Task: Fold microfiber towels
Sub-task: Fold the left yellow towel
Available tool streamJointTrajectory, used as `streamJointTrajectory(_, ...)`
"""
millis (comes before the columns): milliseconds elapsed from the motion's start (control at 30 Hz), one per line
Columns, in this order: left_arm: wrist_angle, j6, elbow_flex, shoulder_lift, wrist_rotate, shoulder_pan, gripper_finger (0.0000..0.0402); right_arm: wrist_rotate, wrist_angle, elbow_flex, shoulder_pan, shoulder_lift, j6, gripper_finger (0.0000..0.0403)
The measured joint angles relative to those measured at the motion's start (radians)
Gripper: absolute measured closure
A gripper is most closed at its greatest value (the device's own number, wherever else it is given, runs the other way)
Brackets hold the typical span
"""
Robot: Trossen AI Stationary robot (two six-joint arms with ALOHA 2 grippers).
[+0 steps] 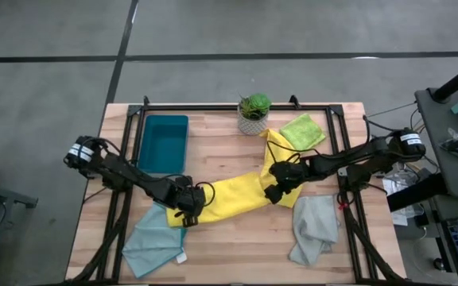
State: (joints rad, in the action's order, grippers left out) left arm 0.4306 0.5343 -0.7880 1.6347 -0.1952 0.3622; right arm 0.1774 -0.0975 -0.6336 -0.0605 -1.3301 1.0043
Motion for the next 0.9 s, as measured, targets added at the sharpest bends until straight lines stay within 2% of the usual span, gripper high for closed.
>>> streamJointTrajectory(500, 0.037, -0.017, 0.003, -0.003, 0.028, 0.013, 0.0217, -0.023, 0.001, -0.137, 0.023, -0.189, -0.084, 0.0202)
streamJointTrajectory(900, 0.052, -0.024, 0.003, -0.014, 0.037, 0.014, 0.0217, -0.023, 0.012, -0.147, 0.035, -0.235, -0.123, 0.0202)
